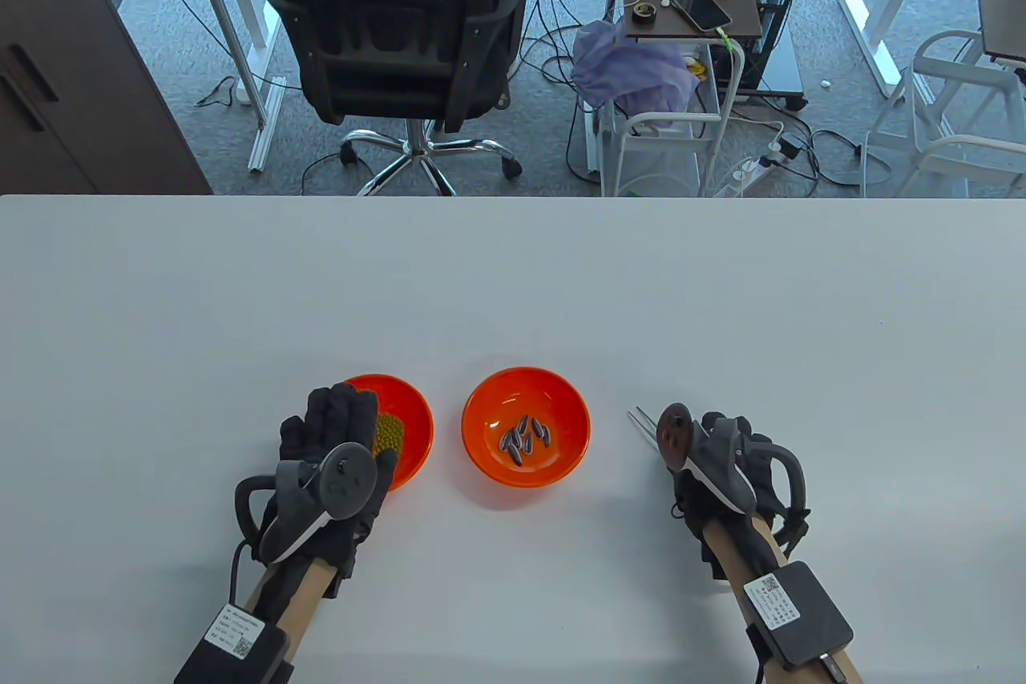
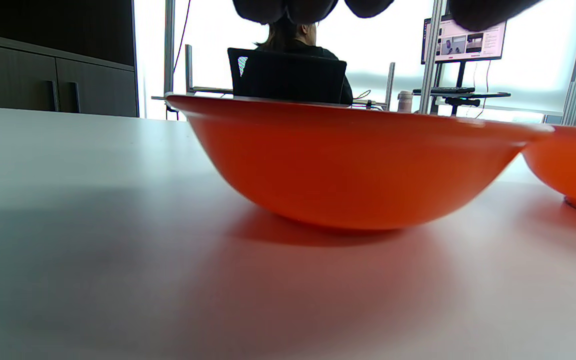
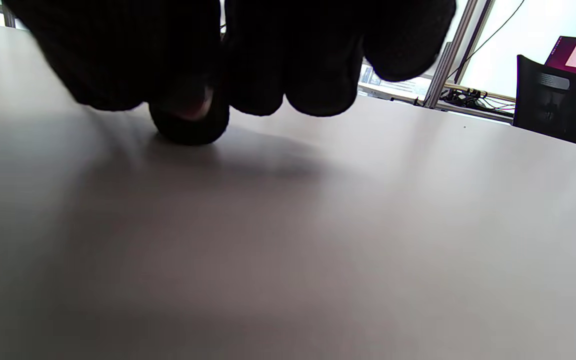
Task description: Pick sunflower seeds with tweezers into bowl
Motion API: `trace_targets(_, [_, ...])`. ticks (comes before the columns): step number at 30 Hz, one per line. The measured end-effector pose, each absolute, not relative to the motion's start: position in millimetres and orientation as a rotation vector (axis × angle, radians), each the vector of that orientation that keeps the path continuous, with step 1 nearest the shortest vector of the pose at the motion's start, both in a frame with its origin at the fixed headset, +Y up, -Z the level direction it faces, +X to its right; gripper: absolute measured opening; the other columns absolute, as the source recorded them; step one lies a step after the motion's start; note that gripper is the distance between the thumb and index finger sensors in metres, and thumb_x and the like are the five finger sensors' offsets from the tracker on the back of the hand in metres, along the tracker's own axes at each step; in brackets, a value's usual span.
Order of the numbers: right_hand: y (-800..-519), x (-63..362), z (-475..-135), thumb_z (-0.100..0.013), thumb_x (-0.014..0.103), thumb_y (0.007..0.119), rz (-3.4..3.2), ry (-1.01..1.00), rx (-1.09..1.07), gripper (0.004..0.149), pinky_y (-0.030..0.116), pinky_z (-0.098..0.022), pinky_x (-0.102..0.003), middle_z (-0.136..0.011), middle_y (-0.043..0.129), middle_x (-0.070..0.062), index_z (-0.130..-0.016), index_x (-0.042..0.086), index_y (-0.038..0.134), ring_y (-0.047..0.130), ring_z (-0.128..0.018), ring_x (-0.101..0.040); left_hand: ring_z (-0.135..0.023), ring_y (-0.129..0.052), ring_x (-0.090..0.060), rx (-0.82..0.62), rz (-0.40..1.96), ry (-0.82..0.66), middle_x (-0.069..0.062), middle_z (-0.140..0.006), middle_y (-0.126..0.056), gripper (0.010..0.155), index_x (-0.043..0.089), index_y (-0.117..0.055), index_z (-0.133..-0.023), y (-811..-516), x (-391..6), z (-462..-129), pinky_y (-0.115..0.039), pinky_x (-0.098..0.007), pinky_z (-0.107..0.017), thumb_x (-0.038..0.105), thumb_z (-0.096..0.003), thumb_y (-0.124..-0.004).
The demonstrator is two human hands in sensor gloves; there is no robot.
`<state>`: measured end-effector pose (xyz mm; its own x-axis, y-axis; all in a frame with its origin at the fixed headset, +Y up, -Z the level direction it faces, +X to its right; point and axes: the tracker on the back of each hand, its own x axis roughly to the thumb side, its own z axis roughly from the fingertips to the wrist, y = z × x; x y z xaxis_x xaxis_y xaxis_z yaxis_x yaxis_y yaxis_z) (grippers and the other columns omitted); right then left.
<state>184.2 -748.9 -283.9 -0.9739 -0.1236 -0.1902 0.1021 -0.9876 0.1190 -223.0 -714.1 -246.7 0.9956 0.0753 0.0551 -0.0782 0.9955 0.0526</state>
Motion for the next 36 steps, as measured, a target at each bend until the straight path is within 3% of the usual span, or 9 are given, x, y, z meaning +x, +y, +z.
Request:
trace_targets(10, [-748.4, 182.3, -282.4, -0.033, 0.049, 0.088, -3.011, -0.156, 0.295, 0.046, 0.071, -0.066, -0.049, -0.085, 0.087, 0.004, -0.073, 0.03, 0.096, 0.086, -0.08, -0.028, -0.116, -0.049, -0.031, 0.052, 0.08, -0.056, -0.002, -0.121, -0.047, 0.07, 0.029, -0.047, -0.11, -715.8, -222.7, -247.4, -0.043, -0.06, -0.081, 0.054, -0.0475, -0.068])
trace_targets(17, [-742.2, 177.6, -276.8, -0.032, 0.053, 0.086, -3.071, -0.083, 0.254, 0.056, 0.071, -0.067, -0.049, -0.091, 0.084, 0.002, -0.086, 0.036, 0.085, 0.085, -0.083, -0.028, -0.116, -0.049, -0.031, 0.043, 0.081, -0.05, -0.002, -0.121, -0.047, 0.071, 0.029, -0.046, -0.11, -716.0, -222.4, -247.6, -0.043, -0.06, -0.081, 0.054, -0.0475, -0.068])
trace_targets(25, [-738.4, 170.7, -269.1, -0.032, 0.058, 0.082, -3.129, 0.007, 0.158, 0.073, 0.062, -0.075, -0.05, -0.106, 0.067, 0.003, -0.1, 0.037, 0.064, 0.071, -0.099, -0.032, -0.116, -0.049, -0.031, 0.037, 0.086, -0.05, -0.002, -0.121, -0.046, 0.071, 0.029, -0.046, -0.11, -715.9, -221.7, -248.6, -0.042, -0.06, -0.081, 0.056, -0.0474, -0.067])
trace_targets(36, [-738.1, 164.4, -264.3, -0.031, 0.065, 0.075, -3.179, 0.136, 0.038, 0.087, 0.046, -0.08, -0.051, -0.117, 0.037, 0.002, -0.106, 0.04, 0.038, 0.044, -0.11, -0.035, -0.117, -0.043, -0.03, 0.048, 0.074, -0.079, -0.001, -0.122, -0.041, 0.075, 0.03, -0.042, -0.111, -715.5, -217.5, -248.2, -0.036, -0.06, -0.081, 0.061, -0.0465, -0.064])
